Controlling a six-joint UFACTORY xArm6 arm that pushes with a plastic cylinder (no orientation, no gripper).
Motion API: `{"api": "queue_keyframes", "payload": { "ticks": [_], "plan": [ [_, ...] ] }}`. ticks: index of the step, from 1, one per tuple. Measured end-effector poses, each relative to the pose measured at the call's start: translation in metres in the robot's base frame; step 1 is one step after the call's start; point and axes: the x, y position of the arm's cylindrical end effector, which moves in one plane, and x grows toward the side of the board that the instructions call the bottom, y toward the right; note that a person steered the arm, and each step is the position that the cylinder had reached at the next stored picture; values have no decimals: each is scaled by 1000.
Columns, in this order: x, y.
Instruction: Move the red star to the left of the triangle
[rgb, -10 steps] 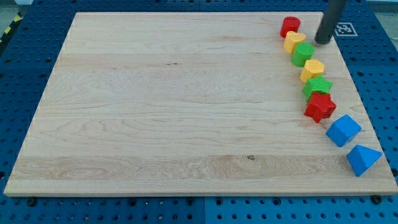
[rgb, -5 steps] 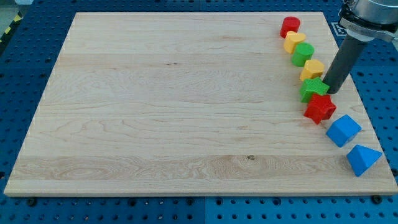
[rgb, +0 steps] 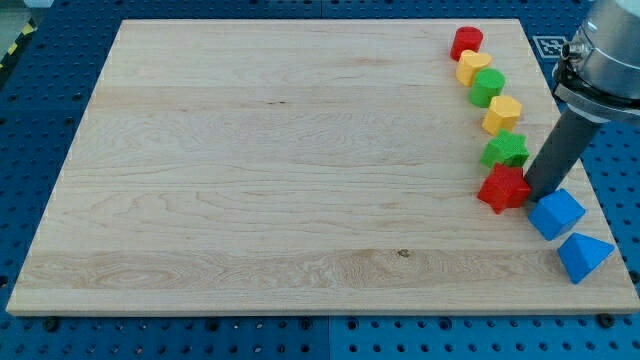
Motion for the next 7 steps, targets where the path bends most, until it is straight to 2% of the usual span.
{"api": "queue_keyframes", "payload": {
  "ticks": [2,4,5,7],
  "plan": [
    [-15,17],
    [-51,-17],
    [-48,-32],
    [-10,-32]
  ]
}}
